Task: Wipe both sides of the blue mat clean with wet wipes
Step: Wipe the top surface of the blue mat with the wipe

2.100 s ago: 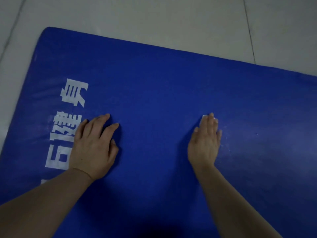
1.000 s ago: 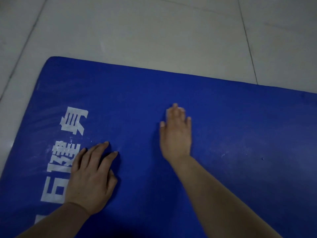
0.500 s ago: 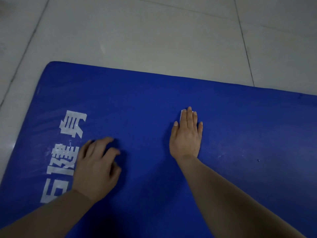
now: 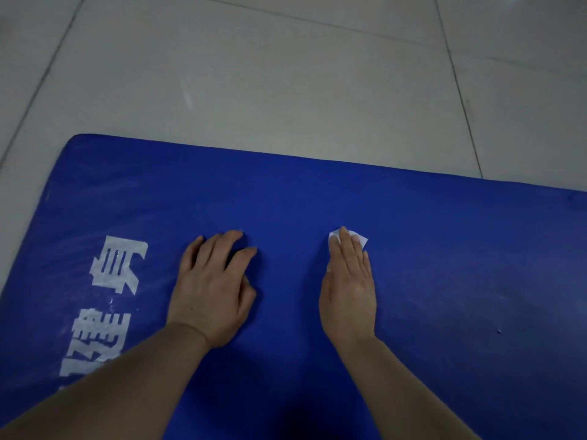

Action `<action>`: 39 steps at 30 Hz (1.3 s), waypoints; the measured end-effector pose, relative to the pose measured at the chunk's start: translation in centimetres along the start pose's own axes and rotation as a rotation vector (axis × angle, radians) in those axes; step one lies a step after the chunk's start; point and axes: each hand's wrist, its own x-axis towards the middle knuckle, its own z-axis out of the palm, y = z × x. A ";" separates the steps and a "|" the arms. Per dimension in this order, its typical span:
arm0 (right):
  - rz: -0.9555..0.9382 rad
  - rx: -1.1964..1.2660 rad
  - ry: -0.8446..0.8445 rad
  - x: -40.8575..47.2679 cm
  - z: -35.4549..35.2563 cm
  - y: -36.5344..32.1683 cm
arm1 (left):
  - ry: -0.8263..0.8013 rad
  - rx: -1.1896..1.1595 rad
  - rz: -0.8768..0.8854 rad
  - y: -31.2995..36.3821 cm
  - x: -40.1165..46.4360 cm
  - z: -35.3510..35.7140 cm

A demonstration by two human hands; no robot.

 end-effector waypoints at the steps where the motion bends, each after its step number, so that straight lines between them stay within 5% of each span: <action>1: -0.048 -0.007 -0.012 0.2 0.3 -0.2 | 0.001 -0.012 0.007 -0.1 0.0 0.0; 5: -0.115 -0.005 -0.176 3.4 -0.1 -2.0 | -0.029 -0.034 0.017 -0.2 0.1 0.0; 9: 0.139 -0.083 -0.176 8.5 0.3 -3.3 | -0.041 -0.034 0.024 -0.3 0.1 0.1; 15: -0.236 -0.065 -0.342 8.4 0.6 -7.0 | -0.040 -0.034 0.029 -0.3 0.2 0.0; 23: 0.127 -0.099 -0.218 9.9 -1.1 -0.2 | -0.026 -0.048 0.026 -0.3 0.2 0.0; 32: -0.381 0.061 -0.344 7.3 0.7 -6.5 | -0.022 -0.068 0.023 -0.4 0.3 0.1; 39: 0.032 -0.053 -0.271 9.1 -1.2 -1.9 | -0.020 -0.079 0.018 -0.3 0.3 0.0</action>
